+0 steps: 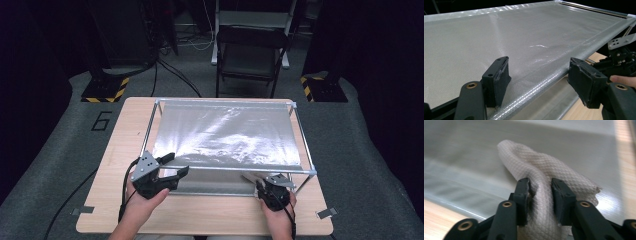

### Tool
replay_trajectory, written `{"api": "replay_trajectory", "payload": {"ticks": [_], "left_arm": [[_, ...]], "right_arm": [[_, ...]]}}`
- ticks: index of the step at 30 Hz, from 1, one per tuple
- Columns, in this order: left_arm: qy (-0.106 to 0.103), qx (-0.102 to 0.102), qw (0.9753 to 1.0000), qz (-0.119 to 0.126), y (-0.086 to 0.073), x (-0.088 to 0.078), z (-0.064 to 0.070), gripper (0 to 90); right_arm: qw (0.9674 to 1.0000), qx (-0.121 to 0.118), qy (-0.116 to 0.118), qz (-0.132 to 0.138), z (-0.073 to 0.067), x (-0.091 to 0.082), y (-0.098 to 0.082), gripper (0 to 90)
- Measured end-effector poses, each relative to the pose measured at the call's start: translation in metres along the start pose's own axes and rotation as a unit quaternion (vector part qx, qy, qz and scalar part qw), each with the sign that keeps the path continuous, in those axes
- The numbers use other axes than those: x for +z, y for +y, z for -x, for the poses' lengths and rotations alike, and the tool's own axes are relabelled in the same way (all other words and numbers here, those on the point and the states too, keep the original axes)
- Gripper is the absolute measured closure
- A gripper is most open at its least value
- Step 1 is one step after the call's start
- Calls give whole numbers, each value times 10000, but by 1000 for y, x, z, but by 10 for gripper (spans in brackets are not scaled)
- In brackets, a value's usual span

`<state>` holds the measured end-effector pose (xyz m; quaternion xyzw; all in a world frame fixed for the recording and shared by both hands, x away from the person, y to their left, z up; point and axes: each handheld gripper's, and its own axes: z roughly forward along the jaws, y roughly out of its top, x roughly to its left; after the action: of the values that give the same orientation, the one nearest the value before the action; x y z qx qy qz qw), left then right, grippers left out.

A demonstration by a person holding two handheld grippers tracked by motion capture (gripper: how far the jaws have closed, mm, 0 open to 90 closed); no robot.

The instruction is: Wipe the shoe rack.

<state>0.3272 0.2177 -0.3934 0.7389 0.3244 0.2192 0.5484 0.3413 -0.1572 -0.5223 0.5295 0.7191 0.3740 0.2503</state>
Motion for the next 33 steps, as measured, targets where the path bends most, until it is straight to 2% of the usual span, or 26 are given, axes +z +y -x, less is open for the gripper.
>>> {"api": "replay_trajectory", "payload": {"ticks": [1, 2, 3, 4, 5, 6, 9, 10, 14, 15, 16, 17, 18, 19, 20, 21, 23, 24, 25, 26, 27, 28, 29, 30, 32, 33], "left_arm": [[0, 0, 10000, 0, 0, 0, 0, 332], [0, 1, 10000, 1, 0, 0, 0, 332], [0, 1, 10000, 1, 0, 0, 0, 332], [-8, 7, 10000, -7, 0, 0, 0, 333], [-8, 7, 10000, -7, 0, 0, 0, 333], [-33, -4, 10000, -34, 0, -1, 0, 333], [-26, 14, 10000, -31, 0, -1, 0, 334], [-39, 6, 10000, -39, 0, -1, 0, 334], [-26, 21, 10000, -27, 0, -1, -1, 334], [-26, 21, 10000, -27, 0, -1, -1, 334], [-22, 21, 10000, -25, 0, -1, -1, 334], [-22, 21, 10000, -25, 0, -1, -1, 334], [-15, 10, 10000, -8, 0, 0, 0, 333], [-1, 15, 10000, -9, 0, 0, 0, 333], [-2, 17, 10000, -12, 0, 0, 0, 333], [-4, 21, 10000, -16, 0, 0, 0, 333], [-4, 21, 10000, -17, 0, 0, 0, 333], [-4, 23, 10000, -17, 0, 0, 0, 333], [-4, 23, 10000, -17, 0, 0, 0, 333], [-7, 24, 10000, -12, 0, 0, 0, 333], [-8, 21, 10000, -10, 0, 0, 0, 333], [-8, 22, 10000, -9, 0, 0, 0, 333], [-9, 20, 10000, -8, 0, 0, 0, 333], [-7, 17, 10000, -7, 0, 0, 0, 333], [-8, 14, 10000, -10, 0, -1, 0, 333], [-8, 14, 10000, -10, 0, -1, 0, 333]], "right_arm": [[9998, -74, 119, -111, -5, 2, 1, 617], [9995, -34, 316, -42, -13, 6, 3, 606], [9995, -34, 316, -42, -13, 6, 3, 606], [9985, -324, 431, -40, -28, 11, 5, 602], [9985, -324, 431, -40, -28, 11, 5, 602], [9966, -769, 280, -21, -38, 13, 6, 604], [9968, -721, 347, -43, -34, 12, 5, 612], [9983, -379, 449, 8, -23, 9, 4, 619], [10000, -23, 63, -68, 2, -2, 0, 624], [10000, -23, 63, -68, 2, -2, 0, 624], [9999, 146, 0, -33, 12, -4, -2, 625], [9999, 146, 0, -33, 12, -4, -2, 625], [9995, 315, -53, -12, 16, -5, -3, 624], [9994, 327, -40, -37, 14, -4, -2, 619], [9998, 185, -103, 32, 11, -2, -2, 616], [9998, 194, -44, -50, 4, 0, -1, 617], [9996, 11, 288, -27, -11, 5, 2, 612], [9993, -145, 357, 8, -20, 8, 3, 609], [9993, -145, 357, 8, -20, 8, 3, 609], [9971, -440, 614, -11, -33, 13, 5, 606], [9978, -410, 517, -28, -38, 11, 5, 609], [9975, -530, 462, -67, -37, 12, 5, 614], [9971, -527, 540, 22, -33, 11, 5, 615], [9981, -232, 573, -12, -30, 9, 4, 614], [9986, -297, 440, 87, -17, 6, 3, 616], [9986, -297, 440, 87, -17, 6, 3, 616]]}}
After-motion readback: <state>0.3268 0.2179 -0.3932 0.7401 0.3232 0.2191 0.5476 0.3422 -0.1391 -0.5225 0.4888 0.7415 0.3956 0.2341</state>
